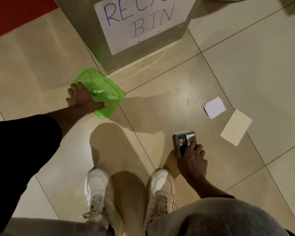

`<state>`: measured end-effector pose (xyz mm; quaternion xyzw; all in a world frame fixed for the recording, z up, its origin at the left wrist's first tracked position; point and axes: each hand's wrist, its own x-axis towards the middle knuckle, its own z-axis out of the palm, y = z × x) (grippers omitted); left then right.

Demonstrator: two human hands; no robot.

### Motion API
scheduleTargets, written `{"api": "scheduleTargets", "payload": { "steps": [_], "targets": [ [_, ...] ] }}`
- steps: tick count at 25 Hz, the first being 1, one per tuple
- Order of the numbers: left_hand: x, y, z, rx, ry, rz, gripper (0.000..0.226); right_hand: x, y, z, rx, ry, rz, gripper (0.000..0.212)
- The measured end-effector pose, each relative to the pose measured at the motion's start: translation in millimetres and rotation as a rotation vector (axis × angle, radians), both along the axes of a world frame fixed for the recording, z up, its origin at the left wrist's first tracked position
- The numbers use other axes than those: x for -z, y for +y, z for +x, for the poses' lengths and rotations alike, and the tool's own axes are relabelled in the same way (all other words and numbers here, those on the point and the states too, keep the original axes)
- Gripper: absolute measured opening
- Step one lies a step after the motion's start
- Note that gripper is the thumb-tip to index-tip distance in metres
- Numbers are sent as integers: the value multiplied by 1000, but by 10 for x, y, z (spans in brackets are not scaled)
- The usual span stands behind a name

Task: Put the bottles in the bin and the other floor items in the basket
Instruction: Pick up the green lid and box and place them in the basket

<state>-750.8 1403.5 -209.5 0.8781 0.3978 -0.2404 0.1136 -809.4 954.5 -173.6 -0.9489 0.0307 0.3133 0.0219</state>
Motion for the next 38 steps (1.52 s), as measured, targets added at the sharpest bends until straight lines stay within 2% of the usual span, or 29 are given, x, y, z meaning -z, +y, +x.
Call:
{"api": "scheduleTargets", "payload": {
  "steps": [4,9,12,15,18,21,27,30,33,38],
  "targets": [
    [86,125,75,-59,20,47,172,71,86,45,-17,-31,-9,107],
    [60,255,4,51,24,190,165,115,162,128,-105,-34,-24,106],
    [-59,233,-75,-83,113,169,146,61,215,189,-127,-22,-1,108],
    [-341,250,-288,-198,76,-45,107,-260,272,239,-163,-14,17,110],
    [-819,146,-543,-307,-89,-242,64,-810,391,290,-180,-38,48,111],
    [-1560,-101,-717,-459,-160,-390,43,-1606,501,294,-180,-62,88,109],
    [-3191,-915,-1114,-628,-241,-518,28,-3339,501,178,-175,-68,93,107],
    [-3989,-1241,-1237,-610,-220,-580,27,-4238,388,98,-141,-67,122,100],
    [-4723,-1427,-1274,-575,-229,-638,25,-5048,202,-1,-111,-71,128,101],
    [-5682,-1643,-1170,-539,-247,-716,25,-5976,-157,-133,-76,-103,96,106]
  ]
}}
